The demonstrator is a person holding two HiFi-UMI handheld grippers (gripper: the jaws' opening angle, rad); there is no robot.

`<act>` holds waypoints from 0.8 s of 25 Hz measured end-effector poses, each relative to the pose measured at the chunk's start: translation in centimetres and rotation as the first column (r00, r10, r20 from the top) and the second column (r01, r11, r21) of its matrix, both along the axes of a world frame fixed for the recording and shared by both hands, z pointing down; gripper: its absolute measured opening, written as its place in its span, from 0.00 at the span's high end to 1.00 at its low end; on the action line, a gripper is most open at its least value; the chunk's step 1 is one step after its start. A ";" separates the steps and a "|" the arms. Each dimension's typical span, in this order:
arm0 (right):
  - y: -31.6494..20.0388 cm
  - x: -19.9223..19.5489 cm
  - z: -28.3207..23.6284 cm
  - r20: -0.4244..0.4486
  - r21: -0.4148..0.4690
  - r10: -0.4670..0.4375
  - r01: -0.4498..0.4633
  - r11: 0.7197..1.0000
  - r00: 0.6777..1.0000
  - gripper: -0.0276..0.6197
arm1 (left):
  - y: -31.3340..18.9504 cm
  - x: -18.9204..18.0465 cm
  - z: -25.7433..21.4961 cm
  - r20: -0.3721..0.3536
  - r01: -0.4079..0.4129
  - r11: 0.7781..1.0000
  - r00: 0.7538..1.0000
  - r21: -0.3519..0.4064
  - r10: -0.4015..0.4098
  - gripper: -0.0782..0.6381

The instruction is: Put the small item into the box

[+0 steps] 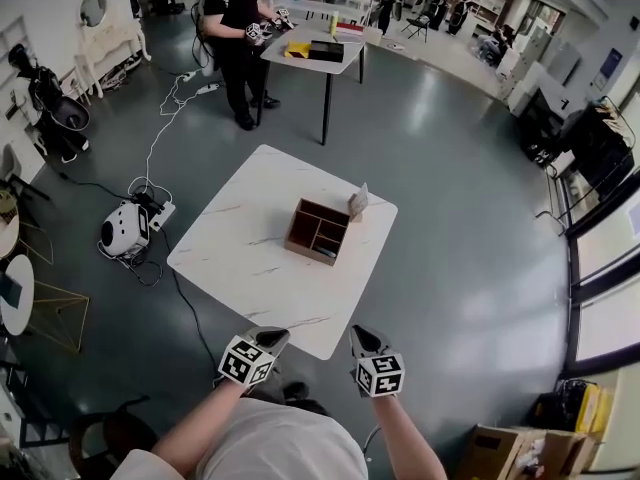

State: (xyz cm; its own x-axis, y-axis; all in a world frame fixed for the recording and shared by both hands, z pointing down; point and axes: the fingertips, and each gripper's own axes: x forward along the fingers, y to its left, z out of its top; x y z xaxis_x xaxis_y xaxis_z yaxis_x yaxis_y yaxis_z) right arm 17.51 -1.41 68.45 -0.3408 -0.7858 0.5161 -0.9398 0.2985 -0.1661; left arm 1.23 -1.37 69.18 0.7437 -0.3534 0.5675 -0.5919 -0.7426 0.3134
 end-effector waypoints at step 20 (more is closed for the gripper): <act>0.3 -1.8 -3.6 0.016 0.073 0.138 -0.139 0.988 0.990 0.92 | -2.8 -5.3 -3.4 -0.082 0.020 1.000 0.996 0.014 -0.019 0.87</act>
State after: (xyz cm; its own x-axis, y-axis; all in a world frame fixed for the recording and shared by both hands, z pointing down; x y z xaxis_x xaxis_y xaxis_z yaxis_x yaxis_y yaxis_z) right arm 15.69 -1.09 64.87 -0.2316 -0.8615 0.4519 -0.9712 0.1778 -0.1587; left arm -4.08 -4.22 65.75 0.7806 -0.3762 0.4991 -0.5789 -0.7363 0.3503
